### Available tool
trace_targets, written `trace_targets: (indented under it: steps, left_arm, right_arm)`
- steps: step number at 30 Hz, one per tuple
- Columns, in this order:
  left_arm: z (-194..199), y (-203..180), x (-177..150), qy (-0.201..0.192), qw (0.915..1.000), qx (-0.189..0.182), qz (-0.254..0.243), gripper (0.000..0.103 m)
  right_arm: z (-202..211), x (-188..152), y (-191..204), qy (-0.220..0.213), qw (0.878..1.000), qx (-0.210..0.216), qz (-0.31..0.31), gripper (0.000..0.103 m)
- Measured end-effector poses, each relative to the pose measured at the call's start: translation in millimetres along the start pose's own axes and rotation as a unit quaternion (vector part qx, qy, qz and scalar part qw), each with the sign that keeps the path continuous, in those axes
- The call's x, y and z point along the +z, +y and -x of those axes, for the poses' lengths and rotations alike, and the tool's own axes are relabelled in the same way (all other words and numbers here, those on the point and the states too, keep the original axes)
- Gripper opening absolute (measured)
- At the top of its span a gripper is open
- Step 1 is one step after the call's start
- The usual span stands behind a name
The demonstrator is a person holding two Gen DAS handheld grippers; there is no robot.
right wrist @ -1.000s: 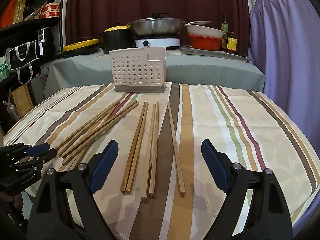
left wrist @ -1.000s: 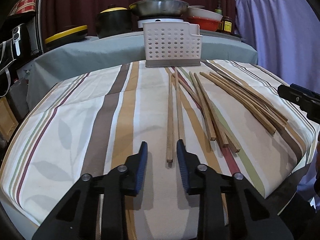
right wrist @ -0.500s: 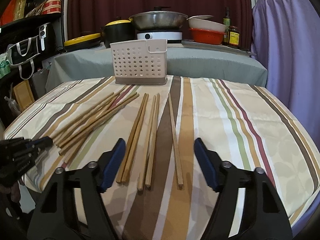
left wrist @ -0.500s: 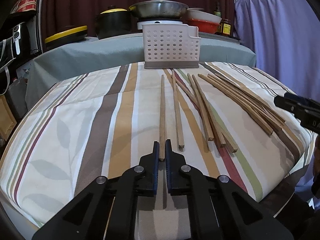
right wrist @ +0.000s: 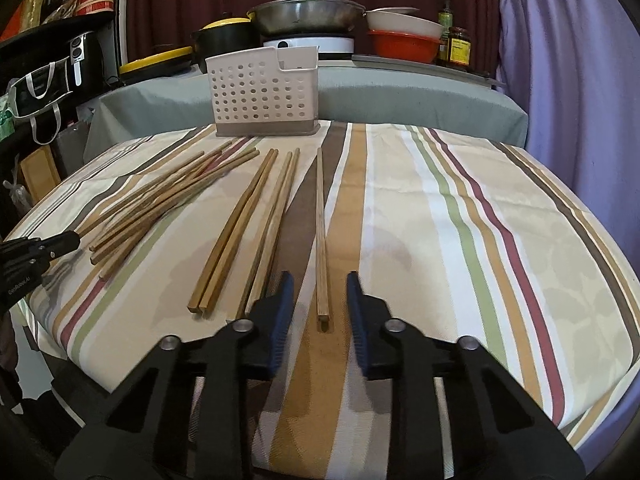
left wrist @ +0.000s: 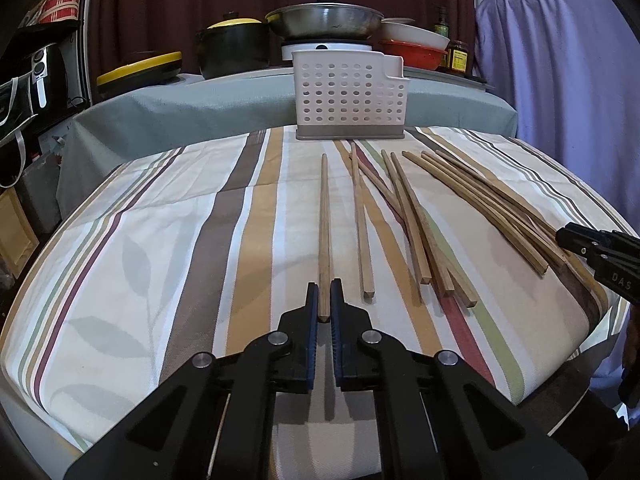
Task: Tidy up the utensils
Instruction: 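Lower the left tool onto one chopstick and close it while the right tool grasps another chopstick, then lift the held chopsticks with both tools and carry them over the white basket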
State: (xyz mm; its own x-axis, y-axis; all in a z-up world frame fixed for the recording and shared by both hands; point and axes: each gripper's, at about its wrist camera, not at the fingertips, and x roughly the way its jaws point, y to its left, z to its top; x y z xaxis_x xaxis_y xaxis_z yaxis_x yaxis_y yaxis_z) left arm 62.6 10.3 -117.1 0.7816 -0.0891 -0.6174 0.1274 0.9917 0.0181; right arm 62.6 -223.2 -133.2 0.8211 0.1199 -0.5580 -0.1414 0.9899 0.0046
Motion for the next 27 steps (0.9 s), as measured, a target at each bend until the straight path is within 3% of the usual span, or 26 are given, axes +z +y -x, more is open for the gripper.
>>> trace_targets:
  steps: [6, 15, 27]
  left_arm:
    - [-0.2, -0.1, -0.4, 0.002, 1.0, -0.001, 0.002, 0.007]
    - [5.7, 0.2, 1.6, -0.013, 0.9999, -0.004, 0.007, 0.007]
    - [47.8, 5.0, 25.9, -0.099, 0.9949, 0.011, 0.014, 0.007]
  right_arm:
    - [-5.0, -2.2, -1.5, 0.004, 1.0, 0.0, 0.001, 0.007]
    - [3.5, 1.5, 0.9, -0.009, 1.0, -0.002, 0.006, 0.006]
    - [43.1, 34.2, 8.7, -0.068, 0.997, -0.007, 0.021, 0.006]
